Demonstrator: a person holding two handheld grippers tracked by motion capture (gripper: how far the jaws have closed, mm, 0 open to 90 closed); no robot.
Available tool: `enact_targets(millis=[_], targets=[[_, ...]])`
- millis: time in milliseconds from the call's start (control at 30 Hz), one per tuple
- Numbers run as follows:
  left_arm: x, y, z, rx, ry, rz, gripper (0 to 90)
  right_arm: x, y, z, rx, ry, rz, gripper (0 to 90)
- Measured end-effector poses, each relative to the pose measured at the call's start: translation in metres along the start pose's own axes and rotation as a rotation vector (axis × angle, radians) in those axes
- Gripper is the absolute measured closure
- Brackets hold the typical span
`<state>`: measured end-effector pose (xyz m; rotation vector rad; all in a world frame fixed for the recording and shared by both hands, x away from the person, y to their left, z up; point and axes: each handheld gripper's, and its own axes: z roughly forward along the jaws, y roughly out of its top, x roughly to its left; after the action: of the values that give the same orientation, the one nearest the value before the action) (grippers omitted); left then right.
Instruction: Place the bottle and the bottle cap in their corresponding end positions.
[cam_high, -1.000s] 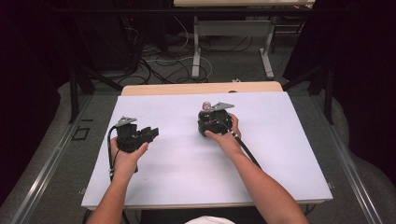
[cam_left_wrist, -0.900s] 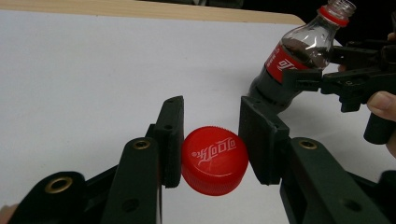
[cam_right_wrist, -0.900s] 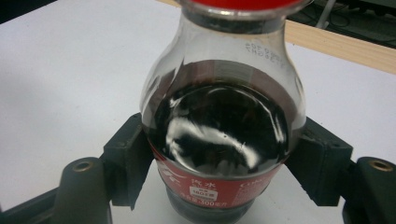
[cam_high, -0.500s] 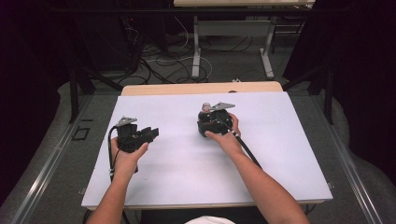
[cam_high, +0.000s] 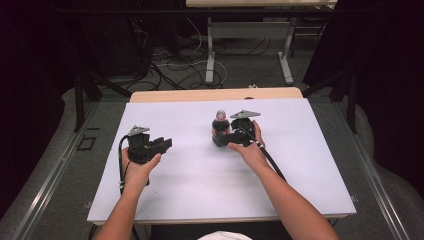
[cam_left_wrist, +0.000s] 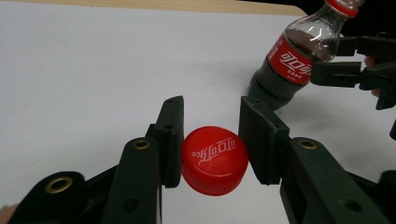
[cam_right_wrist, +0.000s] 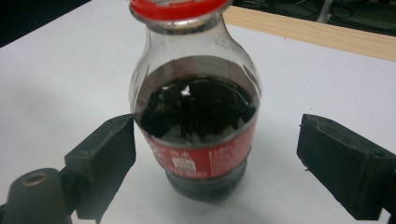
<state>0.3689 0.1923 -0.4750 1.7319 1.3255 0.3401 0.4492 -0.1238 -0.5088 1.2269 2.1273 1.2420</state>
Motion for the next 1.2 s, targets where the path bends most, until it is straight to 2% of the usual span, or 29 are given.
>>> enact_targets(millis=[133,233,367,567,667,800,900,1100,1133,1200], targets=[[-0.003,-0.001,0.002,0.000,-0.002,0.005,61.9,-0.002,0.000,-0.010,0.007,0.000,0.006,3.2],[-0.005,-0.001,0.004,0.004,-0.003,0.007,61.9,-0.001,0.000,-0.018,0.007,-0.005,-0.016,0.0],[-0.004,-0.002,0.005,0.011,-0.005,0.009,61.9,-0.001,-0.003,-0.029,0.017,-0.020,-0.045,0.0],[-0.005,-0.003,0.005,0.006,-0.008,0.011,61.9,-0.003,-0.012,-0.049,0.027,-0.021,-0.047,0.0],[-0.007,-0.003,0.006,0.009,-0.013,0.017,61.9,-0.004,-0.020,-0.060,0.028,-0.024,-0.065,0.0],[-0.012,-0.004,0.008,0.009,-0.026,0.027,61.9,-0.004,-0.030,-0.077,0.027,-0.018,-0.058,0.0],[-0.018,-0.005,0.012,0.023,-0.037,0.044,61.9,-0.005,-0.039,-0.089,0.014,-0.025,-0.055,0.0],[-0.035,-0.010,0.023,0.041,-0.068,0.106,61.9,-0.008,-0.057,-0.110,0.005,-0.023,-0.032,0.0],[-0.037,-0.010,0.024,0.059,-0.078,0.125,61.9,-0.009,-0.059,-0.113,0.005,-0.026,-0.031,0.0],[-0.045,-0.013,0.030,0.051,-0.085,0.138,61.9,-0.010,-0.065,-0.117,-0.002,-0.026,-0.017,0.0]])
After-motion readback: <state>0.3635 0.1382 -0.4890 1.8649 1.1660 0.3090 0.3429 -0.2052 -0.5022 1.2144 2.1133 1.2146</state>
